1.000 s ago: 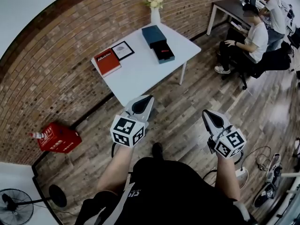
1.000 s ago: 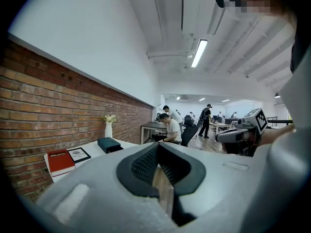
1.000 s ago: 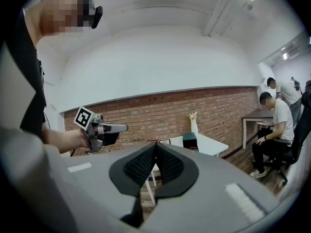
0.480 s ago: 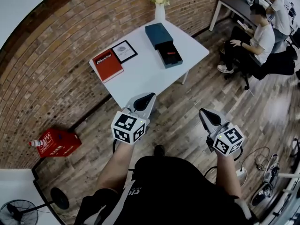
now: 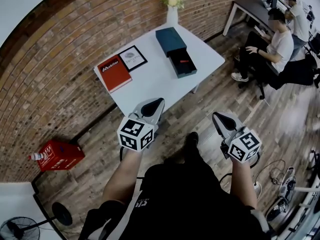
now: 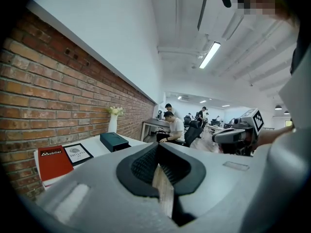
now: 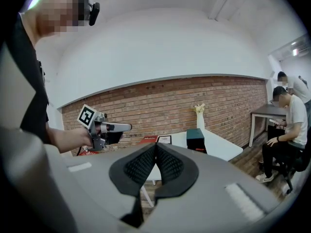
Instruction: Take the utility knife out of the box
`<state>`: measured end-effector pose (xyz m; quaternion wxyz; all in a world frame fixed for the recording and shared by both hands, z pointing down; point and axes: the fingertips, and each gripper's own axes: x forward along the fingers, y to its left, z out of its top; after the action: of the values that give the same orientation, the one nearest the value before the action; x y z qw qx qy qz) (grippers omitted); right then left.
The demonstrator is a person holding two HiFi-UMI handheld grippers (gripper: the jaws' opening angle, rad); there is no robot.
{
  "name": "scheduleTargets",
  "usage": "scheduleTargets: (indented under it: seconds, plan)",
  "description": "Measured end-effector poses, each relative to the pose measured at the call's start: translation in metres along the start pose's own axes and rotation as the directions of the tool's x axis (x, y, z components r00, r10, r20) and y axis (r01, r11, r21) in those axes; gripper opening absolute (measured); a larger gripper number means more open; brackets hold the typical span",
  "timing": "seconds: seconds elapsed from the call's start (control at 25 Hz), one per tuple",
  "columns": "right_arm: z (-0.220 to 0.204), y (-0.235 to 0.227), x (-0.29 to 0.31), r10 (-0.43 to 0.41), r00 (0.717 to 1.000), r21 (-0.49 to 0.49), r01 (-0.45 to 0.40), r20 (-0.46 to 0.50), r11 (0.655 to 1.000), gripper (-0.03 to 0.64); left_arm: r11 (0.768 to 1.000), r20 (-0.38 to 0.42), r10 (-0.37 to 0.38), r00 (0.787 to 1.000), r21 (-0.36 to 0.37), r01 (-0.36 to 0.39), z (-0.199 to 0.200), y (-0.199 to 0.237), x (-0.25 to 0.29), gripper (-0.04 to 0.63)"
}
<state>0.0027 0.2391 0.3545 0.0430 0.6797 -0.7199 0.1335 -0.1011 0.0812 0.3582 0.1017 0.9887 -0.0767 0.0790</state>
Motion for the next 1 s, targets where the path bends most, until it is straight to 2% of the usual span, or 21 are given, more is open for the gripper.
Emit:
scheduleTargets:
  seconds: [0.28,0.52,0.88,1.0]
  plan:
    - [0.003,-0.052,0.044,0.057,0.998,0.011,-0.057,-0.008,0.998,0.002,0.999,-0.012,0.04,0.999,-0.002,-0.04,0.006,0.028,0.049,0.008]
    - [0.03,-0.127,0.083,0.101,0.995,0.003,-0.101,-0.006,0.995,0.002,0.997,-0.019,0.072,0.997,-0.019,-0.072,0.025,0.052,0.124,0.008]
    - [0.04,-0.229,0.123,0.157,0.988,0.077,-0.157,0.0,0.985,0.002,0.995,-0.115,0.1,0.988,0.008,-0.1,0.042,0.068,0.227,0.008]
    - [0.036,-0.252,0.132,0.178,0.984,0.096,-0.176,-0.012,0.98,0.002,0.994,-0.112,0.108,0.988,0.012,-0.108,0.048,0.066,0.251,0.008]
